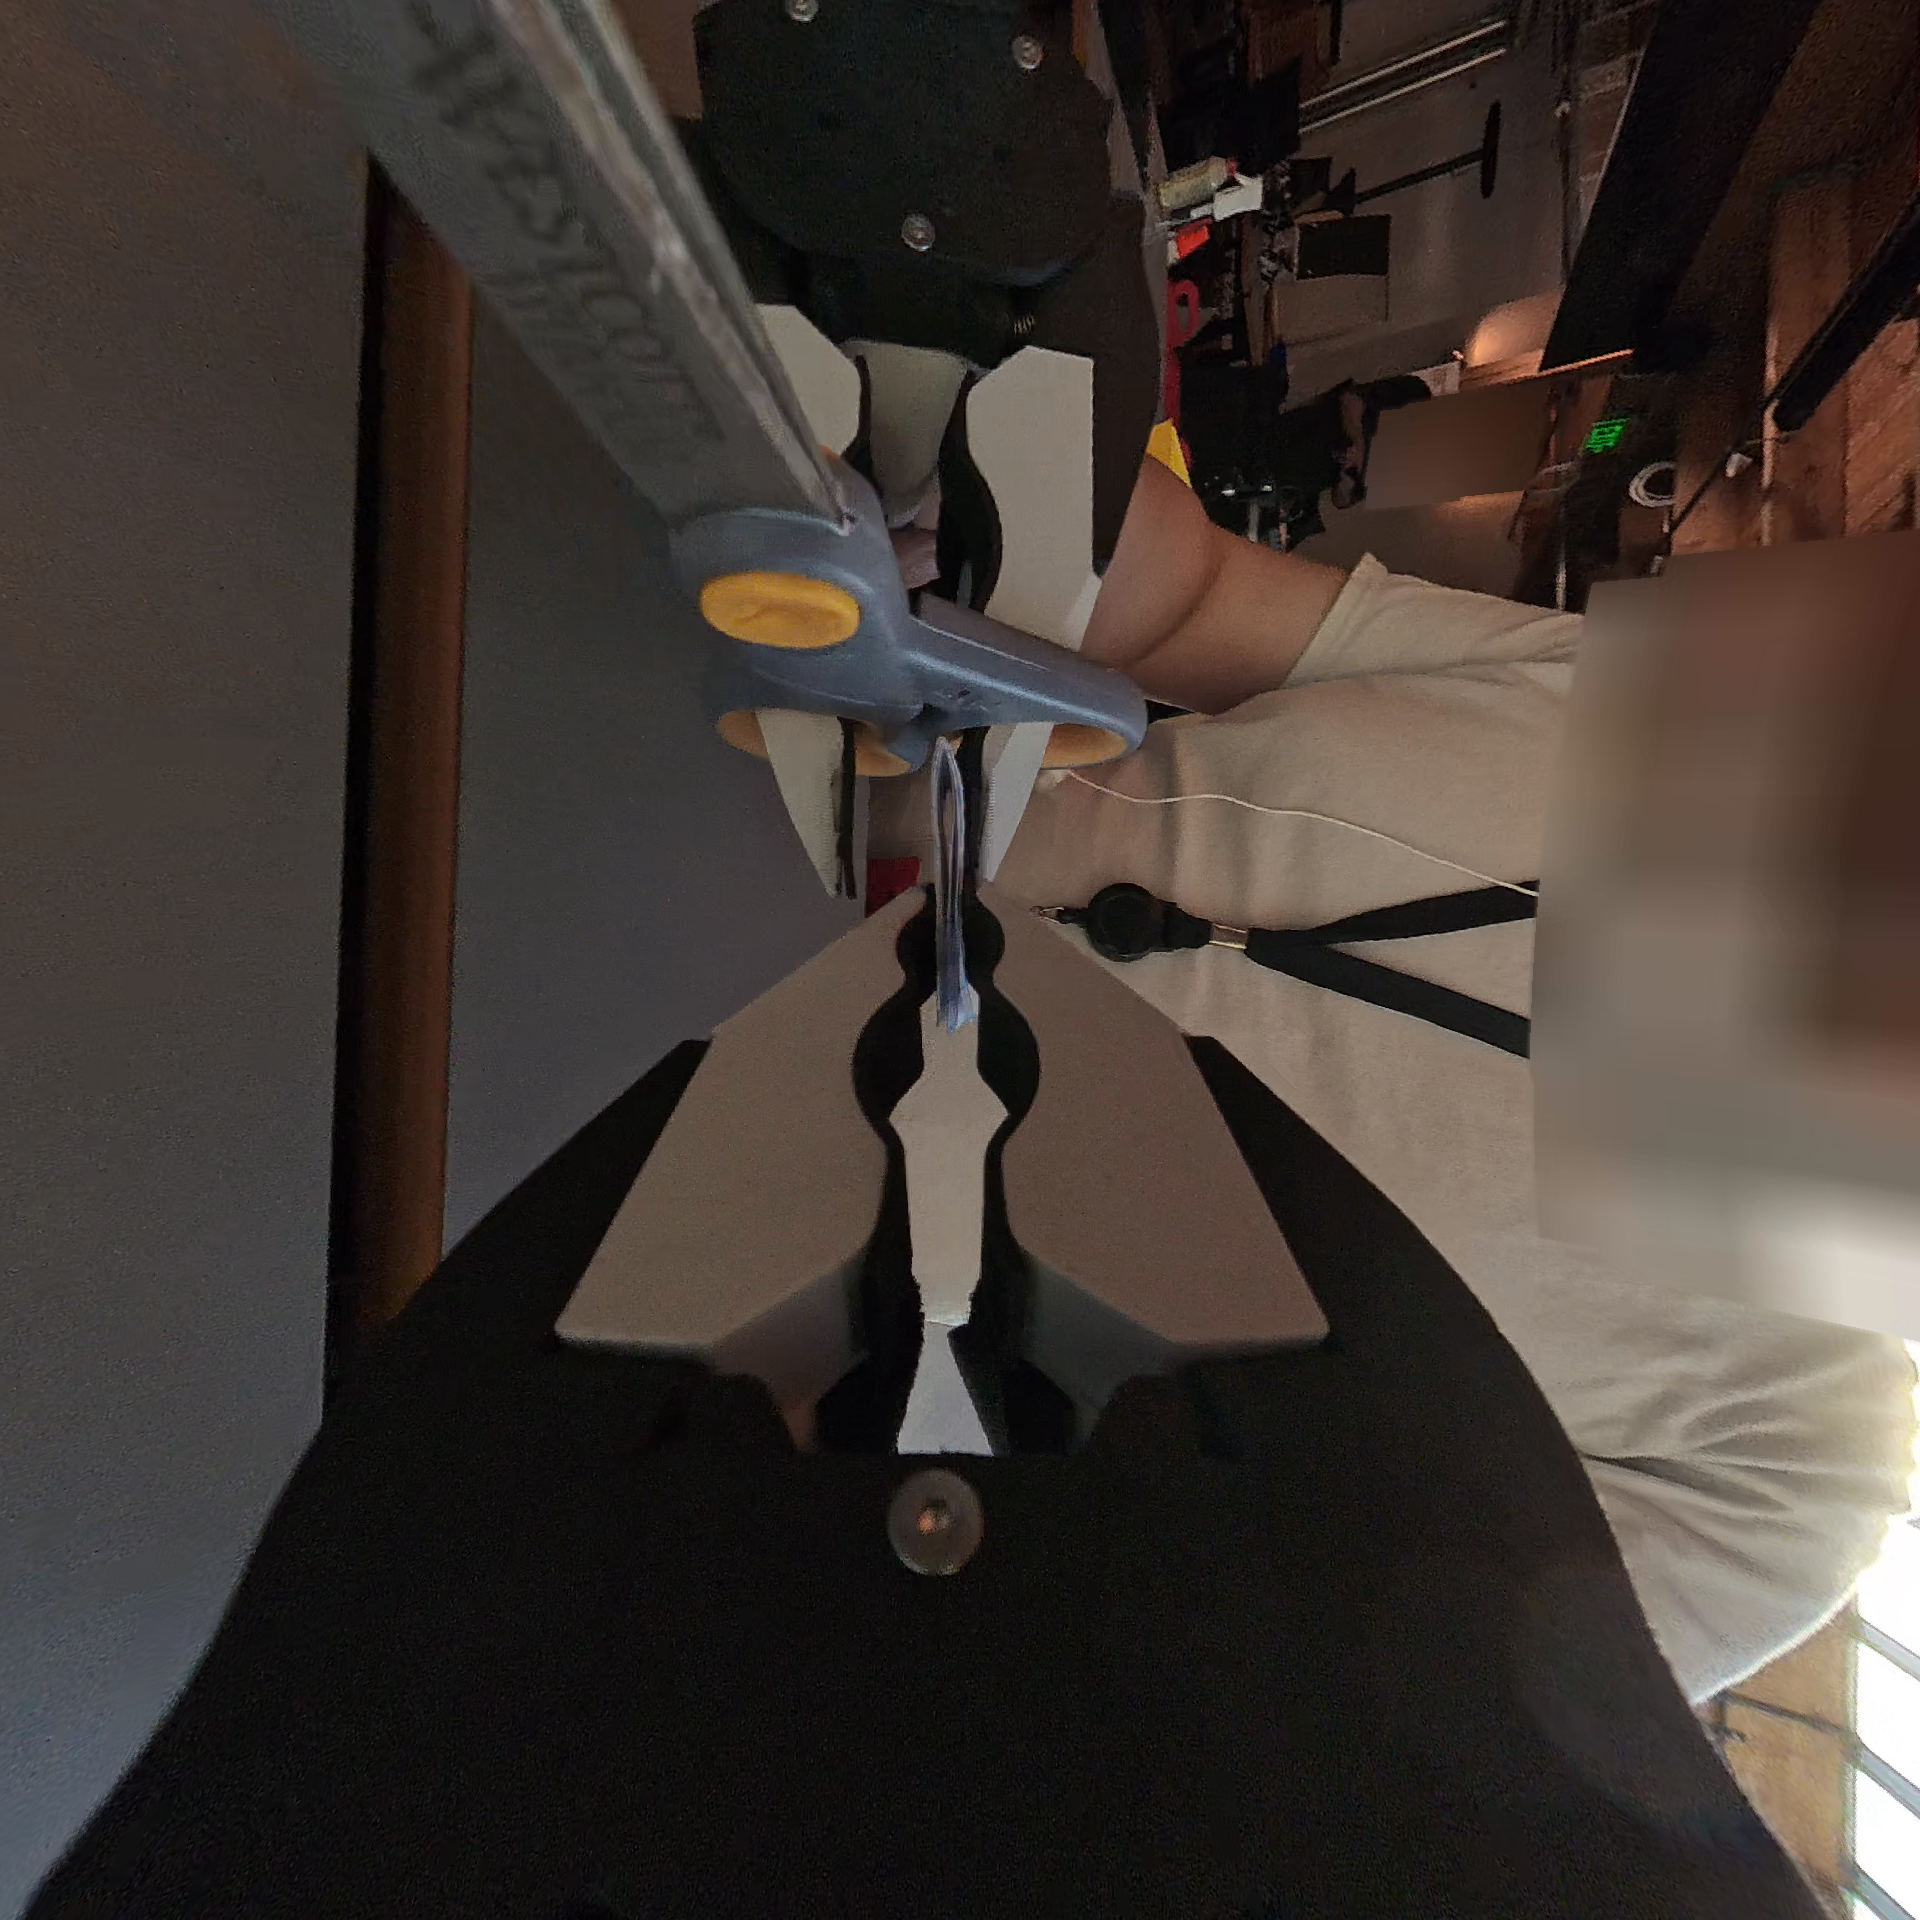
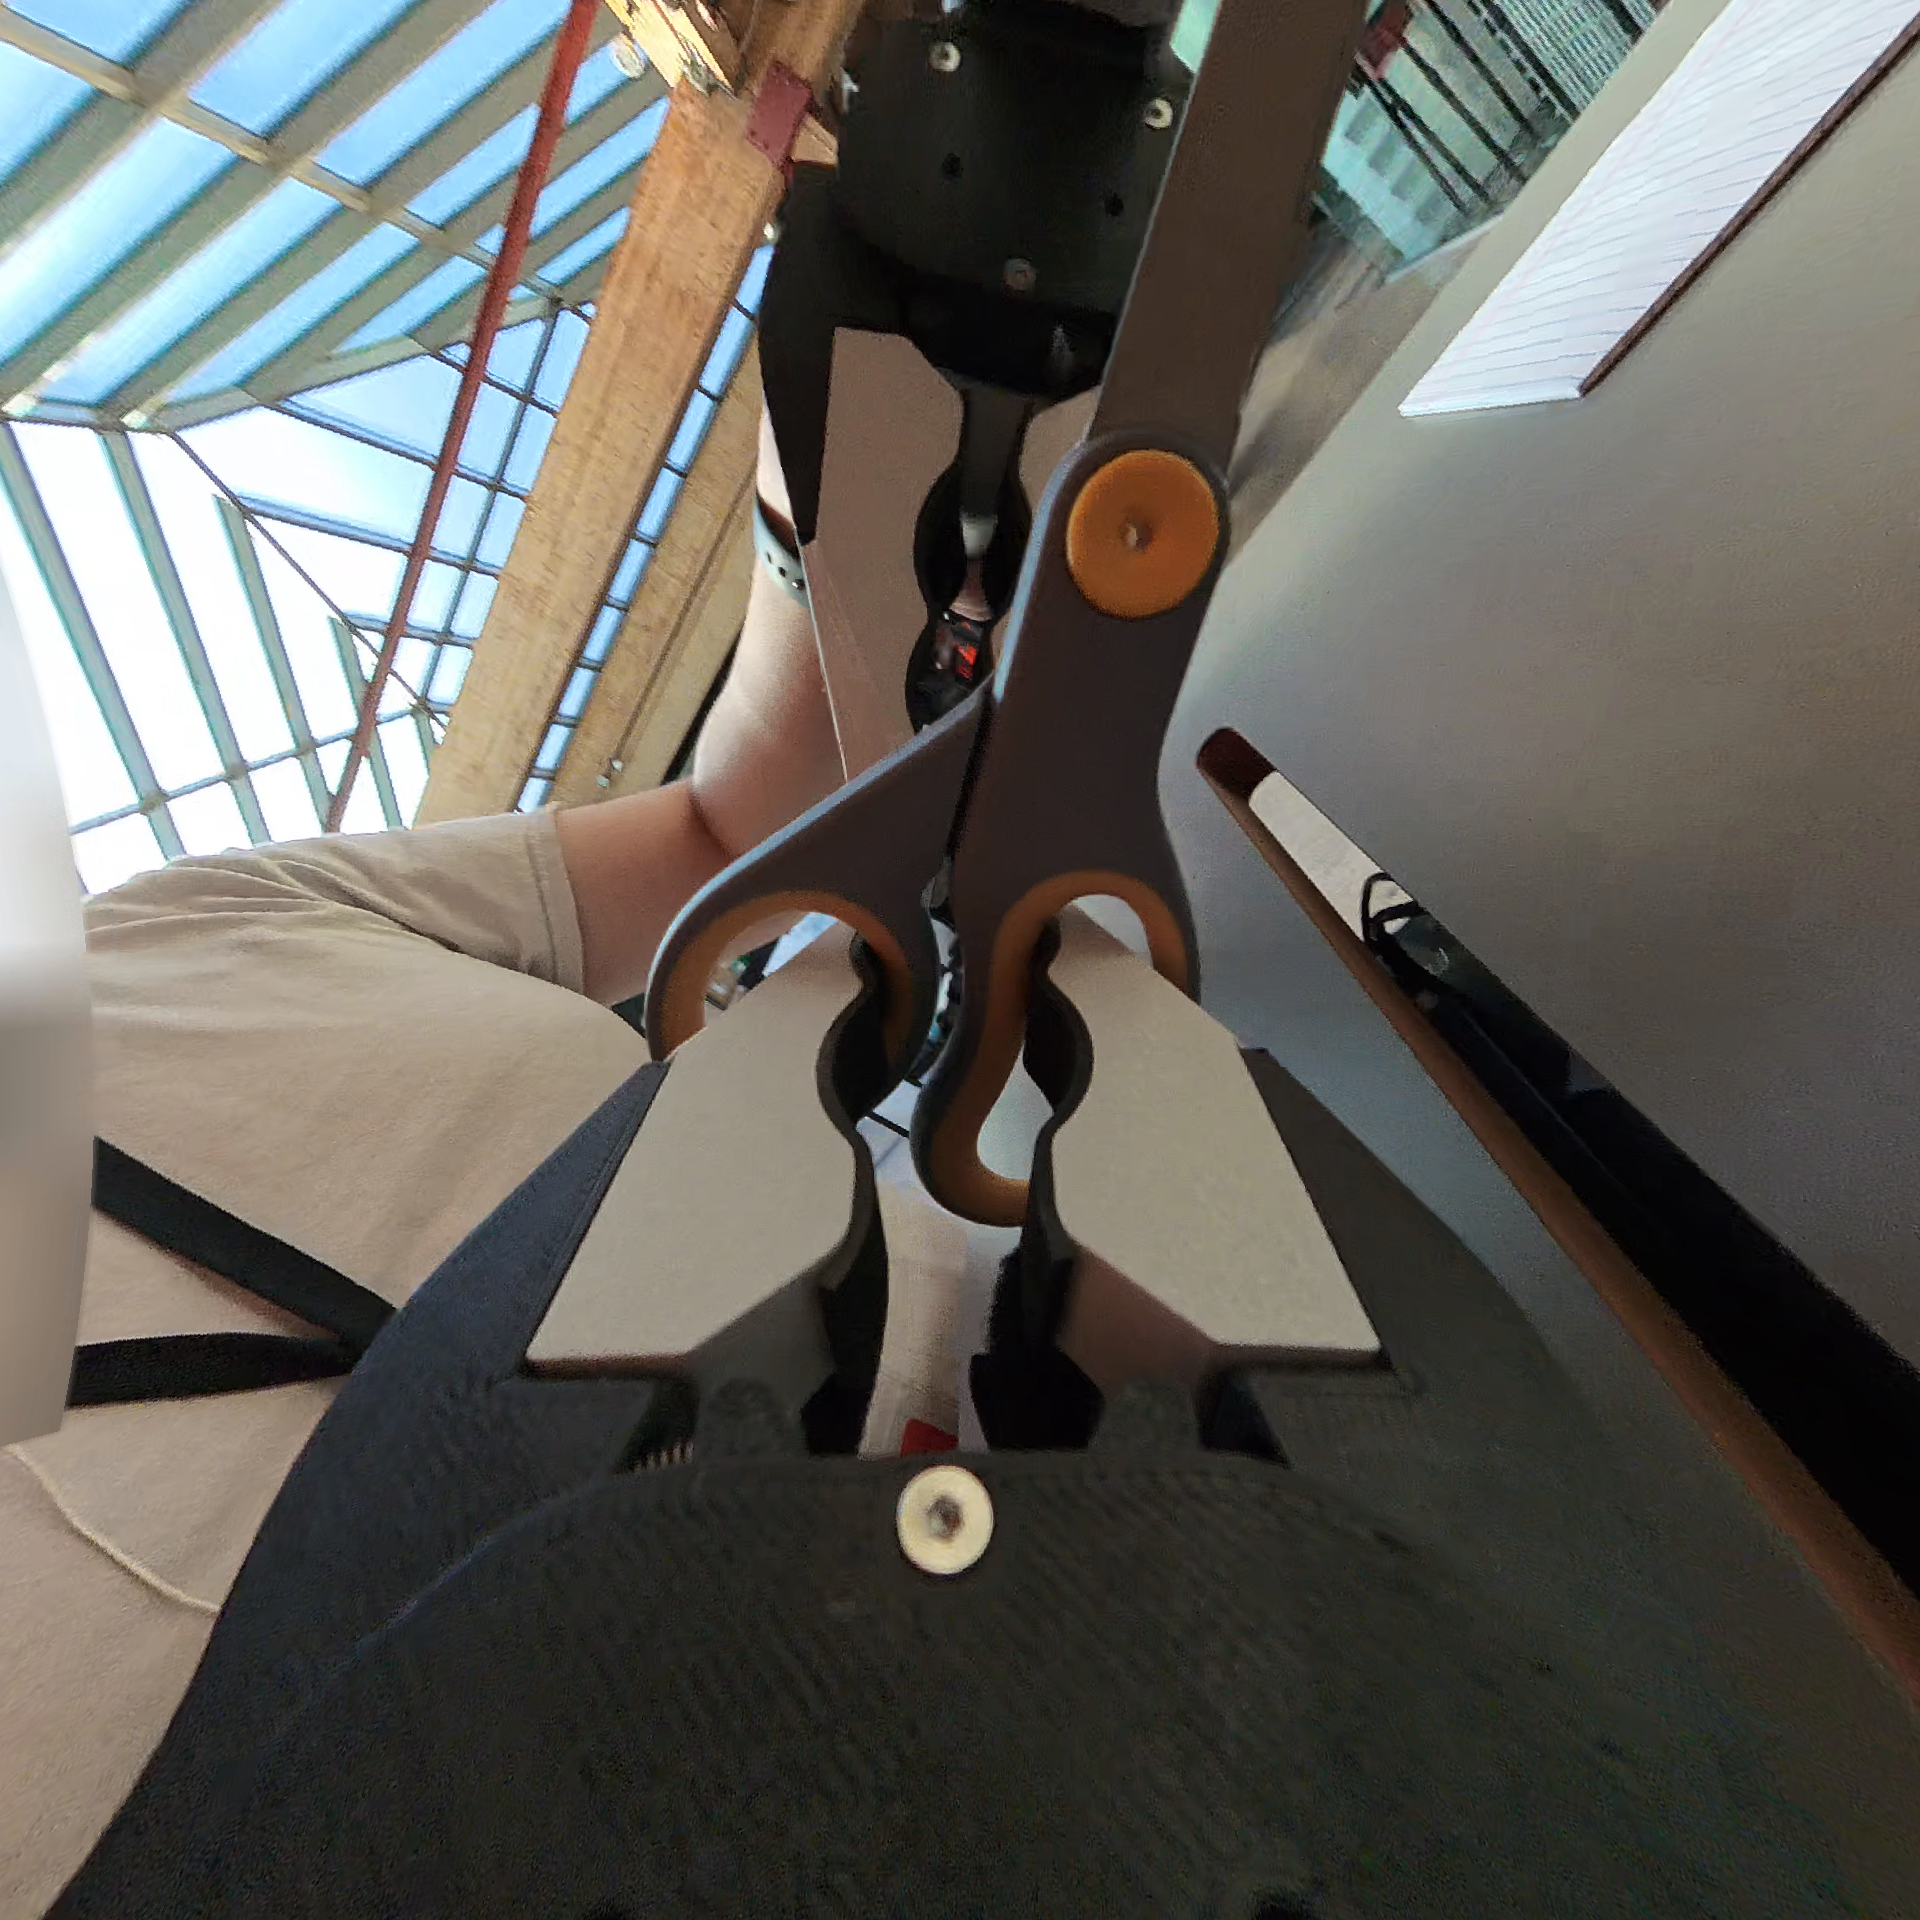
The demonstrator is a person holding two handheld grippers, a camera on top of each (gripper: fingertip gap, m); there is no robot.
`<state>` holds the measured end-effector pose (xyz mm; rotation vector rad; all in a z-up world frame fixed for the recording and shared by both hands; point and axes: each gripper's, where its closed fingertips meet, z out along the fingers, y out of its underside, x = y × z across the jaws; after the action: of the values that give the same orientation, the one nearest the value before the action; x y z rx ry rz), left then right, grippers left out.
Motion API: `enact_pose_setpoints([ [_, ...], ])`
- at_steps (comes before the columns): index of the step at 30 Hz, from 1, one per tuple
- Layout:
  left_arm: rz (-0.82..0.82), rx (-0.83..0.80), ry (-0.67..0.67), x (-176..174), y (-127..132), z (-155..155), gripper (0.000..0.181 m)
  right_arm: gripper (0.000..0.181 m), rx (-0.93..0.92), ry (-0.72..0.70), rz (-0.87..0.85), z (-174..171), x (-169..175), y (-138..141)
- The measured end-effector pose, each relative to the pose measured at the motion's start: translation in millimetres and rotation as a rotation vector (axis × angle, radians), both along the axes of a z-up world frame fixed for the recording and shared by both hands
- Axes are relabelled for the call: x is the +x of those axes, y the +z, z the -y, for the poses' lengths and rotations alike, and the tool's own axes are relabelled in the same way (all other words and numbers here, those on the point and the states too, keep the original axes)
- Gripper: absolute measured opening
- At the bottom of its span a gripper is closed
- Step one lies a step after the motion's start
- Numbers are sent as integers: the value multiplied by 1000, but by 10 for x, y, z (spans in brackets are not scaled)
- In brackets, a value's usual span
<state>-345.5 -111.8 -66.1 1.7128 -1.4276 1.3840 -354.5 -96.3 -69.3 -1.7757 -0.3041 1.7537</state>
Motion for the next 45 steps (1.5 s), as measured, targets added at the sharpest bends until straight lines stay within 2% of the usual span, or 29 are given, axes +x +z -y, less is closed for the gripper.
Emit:
enact_pose_setpoints([
  [5,16,-106,77,145,137,-140,12,19,-70,-91,-243,-96,197,185],
  [7,32,-118,104,192,166,-209,22,19,-83,-108,-281,-119,261,216],
  [9,63,-135,125,240,206,-268,18,19,-89,-114,-287,-135,281,228],
  [10,74,-140,128,258,213,-289,2,19,-89,-115,-288,-145,278,236],
  [11,78,-129,126,273,194,-308,0,19,-87,-120,-288,-162,276,243],
  [14,81,-25,121,310,38,-430,0,19,-80,-177,-208,-298,289,144],
  [18,90,-50,153,374,12,-595,0,19,-80,-205,-33,-494,297,-86],
  [22,117,-50,169,424,7,-754,0,19,-111,-194,-40,-624,270,-102],
  [24,129,-80,215,496,49,-892,2,19,-161,-206,-118,-724,285,-62],
  [28,126,-122,274,567,65,-1154,15,19,-302,-246,-306,-902,338,12],
  [31,185,-201,320,530,223,-1313,42,19,-367,-261,-391,-975,335,68],
  [34,276,-193,396,350,305,-1463,56,19,-363,-276,-401,-1033,343,114],
  [37,304,-200,465,245,234,-1453,52,19,-313,-291,-290,-1059,343,78],
  [45,297,-265,459,381,36,-1197,26,20,-279,-252,-181,-1076,344,66],
])
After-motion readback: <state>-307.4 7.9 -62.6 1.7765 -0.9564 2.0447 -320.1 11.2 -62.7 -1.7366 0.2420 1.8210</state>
